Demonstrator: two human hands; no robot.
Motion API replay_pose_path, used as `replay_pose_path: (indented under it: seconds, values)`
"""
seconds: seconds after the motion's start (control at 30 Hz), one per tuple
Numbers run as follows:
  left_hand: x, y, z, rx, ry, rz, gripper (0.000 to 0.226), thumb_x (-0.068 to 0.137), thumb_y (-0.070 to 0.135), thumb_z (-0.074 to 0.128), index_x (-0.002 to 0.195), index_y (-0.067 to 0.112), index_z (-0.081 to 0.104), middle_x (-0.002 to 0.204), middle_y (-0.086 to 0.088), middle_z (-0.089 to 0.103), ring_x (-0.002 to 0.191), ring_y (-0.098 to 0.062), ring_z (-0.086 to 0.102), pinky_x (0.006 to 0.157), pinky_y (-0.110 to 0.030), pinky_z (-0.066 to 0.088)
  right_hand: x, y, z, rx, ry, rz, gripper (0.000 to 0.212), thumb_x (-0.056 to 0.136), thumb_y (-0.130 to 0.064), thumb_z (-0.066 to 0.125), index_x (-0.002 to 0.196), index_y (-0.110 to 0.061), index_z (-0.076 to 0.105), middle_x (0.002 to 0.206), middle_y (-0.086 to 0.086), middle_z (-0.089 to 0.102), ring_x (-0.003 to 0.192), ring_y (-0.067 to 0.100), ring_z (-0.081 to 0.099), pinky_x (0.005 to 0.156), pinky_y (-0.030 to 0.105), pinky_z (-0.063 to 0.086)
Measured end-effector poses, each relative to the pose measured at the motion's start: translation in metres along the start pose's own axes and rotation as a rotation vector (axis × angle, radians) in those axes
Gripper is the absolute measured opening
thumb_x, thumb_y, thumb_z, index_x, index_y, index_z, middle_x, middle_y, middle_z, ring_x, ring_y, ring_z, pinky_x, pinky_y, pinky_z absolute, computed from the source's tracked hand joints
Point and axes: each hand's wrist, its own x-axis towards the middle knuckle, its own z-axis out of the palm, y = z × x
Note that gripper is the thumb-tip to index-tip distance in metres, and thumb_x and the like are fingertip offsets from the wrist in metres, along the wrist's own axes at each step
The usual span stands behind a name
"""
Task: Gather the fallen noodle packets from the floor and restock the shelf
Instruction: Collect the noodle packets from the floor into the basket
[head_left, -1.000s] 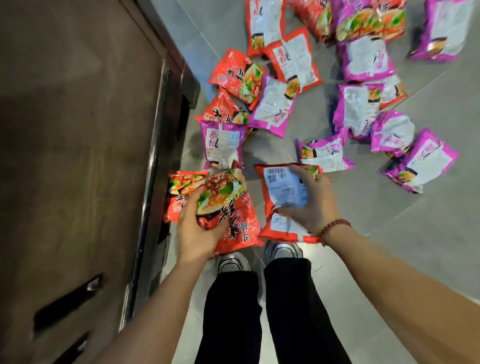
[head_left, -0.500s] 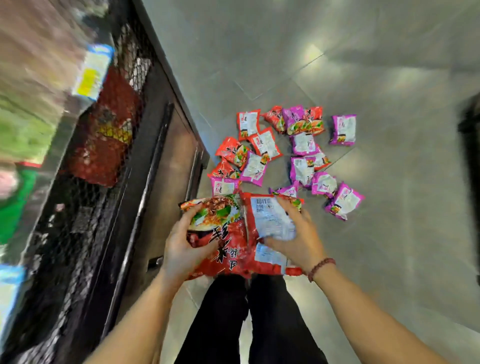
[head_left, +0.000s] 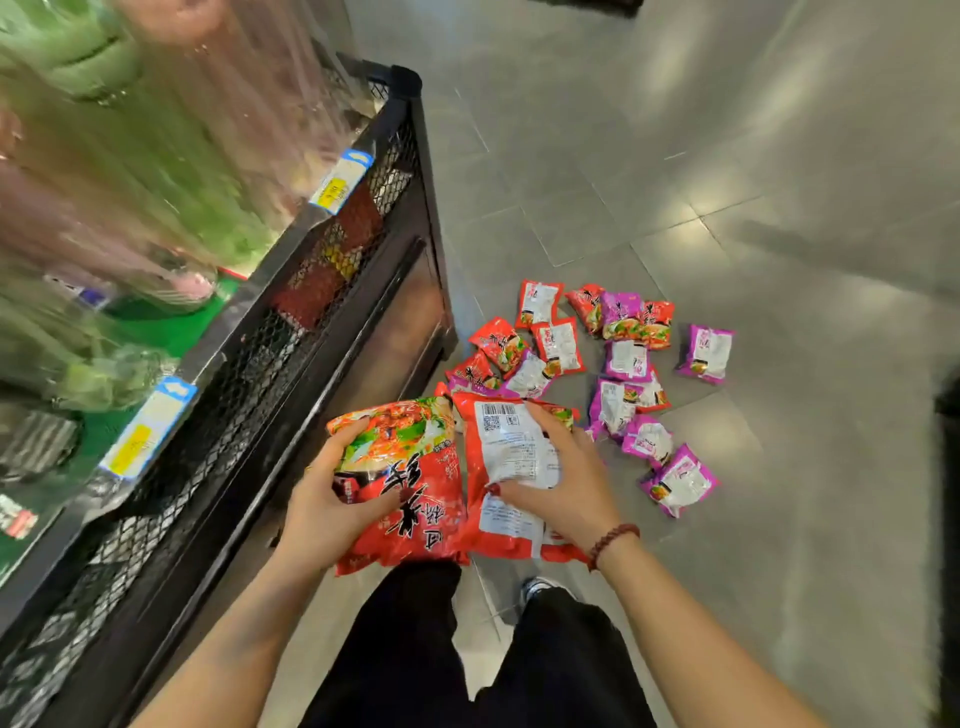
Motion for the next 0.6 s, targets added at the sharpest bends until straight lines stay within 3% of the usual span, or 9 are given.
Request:
replay_pose_path:
  seconds: [0.07,0.27,0.4,0.5,0.6]
  values:
    - [-0.02,0.003,0.016,0.022,0.066,-0.01,0.08,0.063,0.018,0.091,0.11,0.066,0.048,0.112,0.022,0.06,0.097,-0.001,0.062,0.089,-0.034,0.052,-0.004,0.003,-0.013,-0.027,-0.035,-0.037,0.09,0.067,-0.029,0.084,0.143,-0.037,0.036,0.135,-0.001,0.037,0.125,0.011,0.04,0.1,0.022,0.031]
    - [-0.09,0.005,0.062,-0.045,0.278,-0.132,0.076,0.068,0.014,0.087,0.125,0.046,0.048,0.119,0.006,0.057,0.099,-0.014,0.059,0.084,-0.032,0.046,-0.019,0.008,-0.042,-0.124,-0.245,-0.145,0.09,0.069,-0.032,0.083,0.144,-0.037,0.033,0.128,-0.002,0.035,0.127,0.018,0.04,0.104,0.03,0.034]
    - [-0.15,-0.005,0.076,-0.132,0.417,-0.222,0.075,0.071,0.014,0.085,0.119,0.054,0.044,0.123,0.005,0.051,0.102,-0.017,0.057,0.081,-0.032,0.048,-0.035,0.003,-0.041,-0.158,-0.428,-0.233,0.089,0.069,-0.03,0.083,0.143,-0.035,0.034,0.12,-0.003,0.035,0.121,0.017,0.044,0.102,0.028,0.034]
    - [-0.2,-0.017,0.081,-0.185,0.548,-0.303,0.076,0.071,0.014,0.085,0.116,0.059,0.044,0.117,0.007,0.05,0.092,-0.007,0.058,0.069,-0.023,0.048,-0.055,-0.004,-0.022,-0.209,-0.566,-0.31,0.089,0.069,-0.029,0.083,0.143,-0.035,0.035,0.122,-0.001,0.036,0.117,0.014,0.042,0.099,0.022,0.031]
    - [-0.254,-0.035,0.088,-0.279,0.707,-0.356,0.08,0.071,0.01,0.085,0.101,0.073,0.044,0.108,0.02,0.052,0.087,-0.003,0.061,0.063,-0.017,0.051,-0.08,-0.013,0.005,-0.245,-0.687,-0.431,0.088,0.066,-0.026,0.085,0.142,-0.032,0.039,0.126,0.001,0.039,0.112,0.01,0.044,0.1,0.02,0.034]
